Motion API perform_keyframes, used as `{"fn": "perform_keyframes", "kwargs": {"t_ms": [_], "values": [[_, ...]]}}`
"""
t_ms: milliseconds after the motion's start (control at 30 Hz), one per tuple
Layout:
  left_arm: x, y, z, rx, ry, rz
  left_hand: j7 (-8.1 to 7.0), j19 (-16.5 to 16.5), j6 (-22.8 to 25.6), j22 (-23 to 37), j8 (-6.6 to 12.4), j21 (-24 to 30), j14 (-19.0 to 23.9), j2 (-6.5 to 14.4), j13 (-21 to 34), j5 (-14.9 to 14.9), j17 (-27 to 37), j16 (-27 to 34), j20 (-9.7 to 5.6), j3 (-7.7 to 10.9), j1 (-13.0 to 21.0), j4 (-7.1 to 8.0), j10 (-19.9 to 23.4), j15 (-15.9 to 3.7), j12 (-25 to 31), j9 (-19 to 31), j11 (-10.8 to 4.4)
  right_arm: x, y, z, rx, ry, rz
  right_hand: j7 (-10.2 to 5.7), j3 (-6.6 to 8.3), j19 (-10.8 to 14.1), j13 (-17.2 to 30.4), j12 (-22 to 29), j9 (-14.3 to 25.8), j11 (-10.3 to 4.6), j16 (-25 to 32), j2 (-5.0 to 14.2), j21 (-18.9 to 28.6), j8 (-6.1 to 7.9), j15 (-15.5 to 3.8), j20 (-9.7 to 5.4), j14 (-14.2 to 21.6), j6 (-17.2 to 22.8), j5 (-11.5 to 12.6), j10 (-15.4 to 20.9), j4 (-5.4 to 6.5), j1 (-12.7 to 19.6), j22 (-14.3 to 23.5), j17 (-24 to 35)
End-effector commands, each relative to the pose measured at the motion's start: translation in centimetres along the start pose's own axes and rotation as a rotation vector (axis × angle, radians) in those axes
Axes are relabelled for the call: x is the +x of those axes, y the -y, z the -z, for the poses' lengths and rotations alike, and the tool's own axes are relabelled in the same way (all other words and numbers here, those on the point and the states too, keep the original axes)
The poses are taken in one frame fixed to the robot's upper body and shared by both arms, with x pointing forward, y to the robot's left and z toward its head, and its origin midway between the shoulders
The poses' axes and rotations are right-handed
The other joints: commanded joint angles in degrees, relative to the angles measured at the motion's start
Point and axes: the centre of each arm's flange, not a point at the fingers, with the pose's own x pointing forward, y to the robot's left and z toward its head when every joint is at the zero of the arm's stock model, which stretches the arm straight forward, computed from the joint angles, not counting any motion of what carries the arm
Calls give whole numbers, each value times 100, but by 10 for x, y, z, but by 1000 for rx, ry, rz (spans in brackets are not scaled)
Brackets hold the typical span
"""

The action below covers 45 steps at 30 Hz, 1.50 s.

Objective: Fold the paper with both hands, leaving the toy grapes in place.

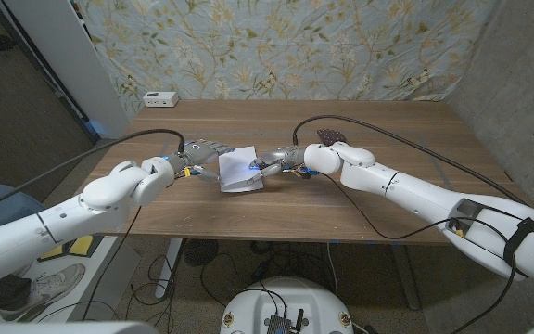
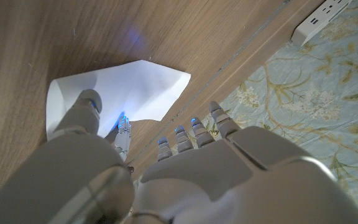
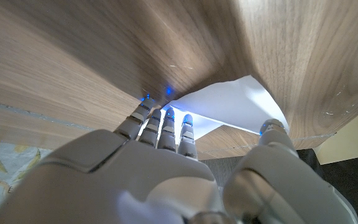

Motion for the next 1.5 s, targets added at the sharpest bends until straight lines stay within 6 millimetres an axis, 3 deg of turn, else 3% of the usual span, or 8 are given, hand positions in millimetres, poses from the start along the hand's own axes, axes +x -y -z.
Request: {"fn": "perform_keyframes", "kwargs": {"t_ms": [33,600,900,1133,1300,1367,1400,1500], "values": [[-4,5,-11,78,12,29,29,-113,-210,1,-14,-48,-162,-42,21,99,27,-5,30,-143,128,13,-183,34,-8,9,4,-3,-2,0,1,-13,-3,29,-5,48,16,21,6,3,3,56,29,42,-22,-4,31,27,26,20,11,12,13,5],[-3,16,-29,123,52,111,263,-432,-1046,11,-48,-85,-623,-52,34,392,39,-5,92,-736,325,53,-766,225,-14,12,178,2,0,0,-4,-9,-9,37,-9,58,15,17,5,-1,-6,63,27,30,-30,-3,36,16,28,25,-1,18,13,-1],[-4,19,-33,176,37,77,219,-502,-1189,15,-7,-77,-751,-27,40,474,41,7,81,-901,386,64,-901,227,10,13,171,6,2,0,-8,-2,-14,39,-9,60,15,9,5,2,-12,68,25,27,-32,-4,35,17,29,15,-8,23,13,-4],[-3,30,-29,171,23,-38,160,194,-610,12,227,190,-42,740,12,287,5,169,-189,-707,1101,136,-199,-232,280,1,-162,6,3,1,-6,-3,-15,34,-14,62,15,10,5,-2,-14,67,23,25,-33,-4,38,19,30,24,-12,21,13,-5],[0,39,-26,145,8,-94,142,534,-311,12,248,283,363,976,0,72,-8,197,-228,-676,1317,155,150,-358,342,-6,-208,6,4,1,-6,-5,-12,39,-21,62,15,8,5,3,-16,66,22,24,-30,-6,37,21,29,23,-11,12,13,-4],[2,41,-26,134,2,-106,184,676,-139,20,262,327,551,1180,-5,-2,-8,210,-244,-649,1386,198,321,-409,367,-6,-183,6,5,2,-7,-7,-12,42,-21,61,15,6,5,3,-18,69,20,23,-34,-5,33,21,30,21,-10,10,13,-4],[2,43,-26,126,-6,-117,236,732,-55,31,254,346,624,1512,-4,-37,1,200,-218,-549,1497,240,423,-403,373,-3,-173,6,5,2,-6,-7,-12,42,-21,60,15,5,5,3,-18,71,20,23,-35,-4,36,22,30,19,-10,10,13,-4],[6,46,-26,102,-13,-117,268,854,179,43,272,390,781,1825,-5,-113,-1,190,-274,-508,1578,277,582,-429,376,0,-149,6,5,2,-6,-9,-11,41,-22,61,15,5,5,11,-19,72,19,25,-36,-4,36,28,30,20,-11,9,13,-4]]}}
